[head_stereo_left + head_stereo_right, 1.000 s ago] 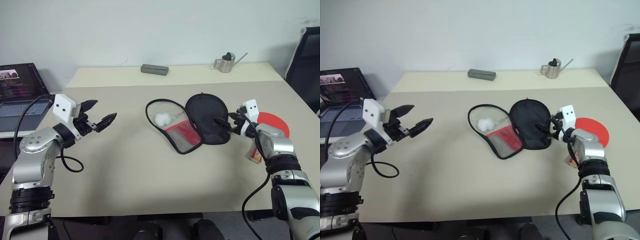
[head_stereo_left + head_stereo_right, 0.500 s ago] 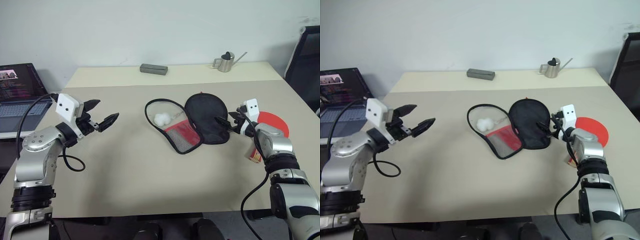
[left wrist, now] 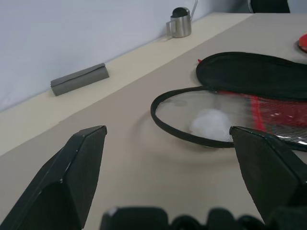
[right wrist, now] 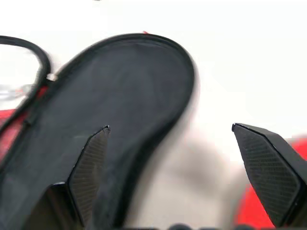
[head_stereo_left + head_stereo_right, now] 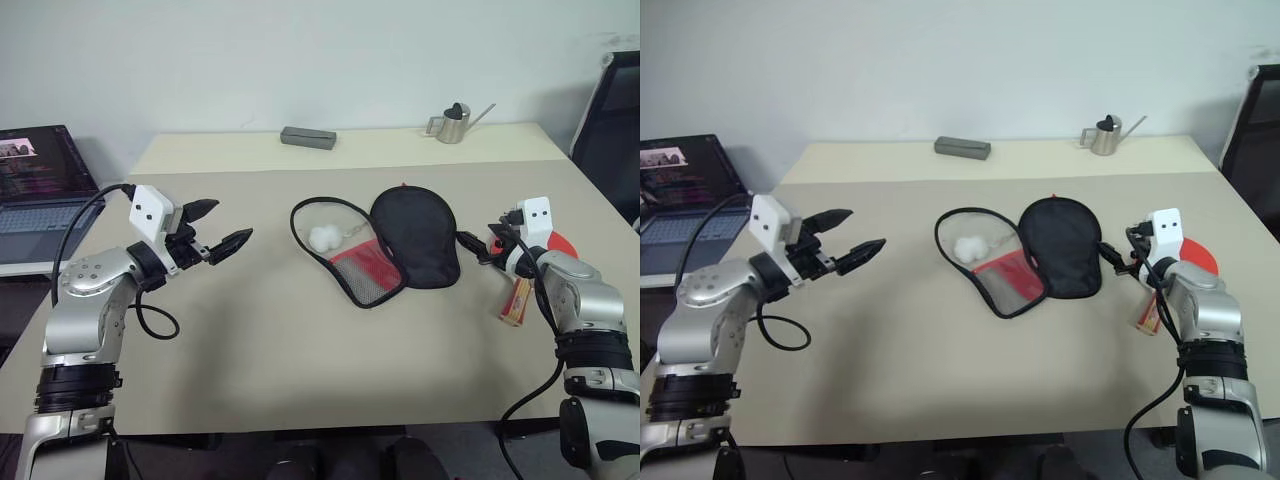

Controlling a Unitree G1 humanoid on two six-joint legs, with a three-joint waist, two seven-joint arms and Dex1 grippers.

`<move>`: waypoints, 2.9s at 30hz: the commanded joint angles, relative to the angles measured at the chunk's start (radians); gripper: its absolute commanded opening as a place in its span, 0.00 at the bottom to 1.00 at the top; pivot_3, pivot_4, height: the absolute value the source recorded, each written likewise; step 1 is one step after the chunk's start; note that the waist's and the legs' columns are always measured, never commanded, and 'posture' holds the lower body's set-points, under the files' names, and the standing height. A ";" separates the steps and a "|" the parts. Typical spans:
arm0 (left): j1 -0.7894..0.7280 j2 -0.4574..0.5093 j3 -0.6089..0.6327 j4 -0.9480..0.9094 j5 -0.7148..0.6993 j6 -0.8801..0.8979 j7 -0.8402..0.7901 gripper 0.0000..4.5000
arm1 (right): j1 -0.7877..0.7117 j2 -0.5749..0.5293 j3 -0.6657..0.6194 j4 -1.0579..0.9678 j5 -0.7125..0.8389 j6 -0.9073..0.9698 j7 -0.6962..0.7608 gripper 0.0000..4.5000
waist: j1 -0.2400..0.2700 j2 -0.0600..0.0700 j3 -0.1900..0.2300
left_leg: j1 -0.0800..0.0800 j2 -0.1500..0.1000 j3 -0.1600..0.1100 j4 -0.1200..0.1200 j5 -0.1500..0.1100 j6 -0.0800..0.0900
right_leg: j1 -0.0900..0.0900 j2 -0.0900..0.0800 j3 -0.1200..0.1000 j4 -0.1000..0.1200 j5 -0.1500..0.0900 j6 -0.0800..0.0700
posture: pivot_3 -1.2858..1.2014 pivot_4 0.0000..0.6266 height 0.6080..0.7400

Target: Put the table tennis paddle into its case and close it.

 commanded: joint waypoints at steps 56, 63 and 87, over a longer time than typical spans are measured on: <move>-0.266 -0.115 -0.199 0.082 0.059 -0.046 -0.288 1.00 | 0.474 0.274 -0.098 -0.608 -0.124 0.218 -0.611 0.96 | 0.005 -0.002 -0.001 | -0.002 0.000 -0.002 0.010 -0.002 0.004 | 0.002 0.002 0.000 0.001 0.005 0.002 | 0.52 0.24 1.00; -0.253 -0.110 -0.192 0.073 0.064 -0.050 -0.285 1.00 | 0.475 0.297 -0.112 -0.568 -0.118 0.194 -0.640 0.52 | 0.006 -0.003 -0.002 | -0.002 0.000 -0.002 0.010 -0.002 0.004 | 0.002 0.002 -0.001 0.001 0.005 0.003 | 0.52 0.24 1.00; -0.236 -0.028 -0.119 0.117 0.069 -0.067 -0.245 1.00 | 0.333 0.302 -0.087 -0.629 -0.134 0.136 -0.647 0.30 | 0.001 -0.007 -0.004 | -0.002 0.002 -0.001 0.010 -0.002 0.004 | 0.001 0.005 0.001 0.001 0.008 0.002 | 0.52 0.24 1.00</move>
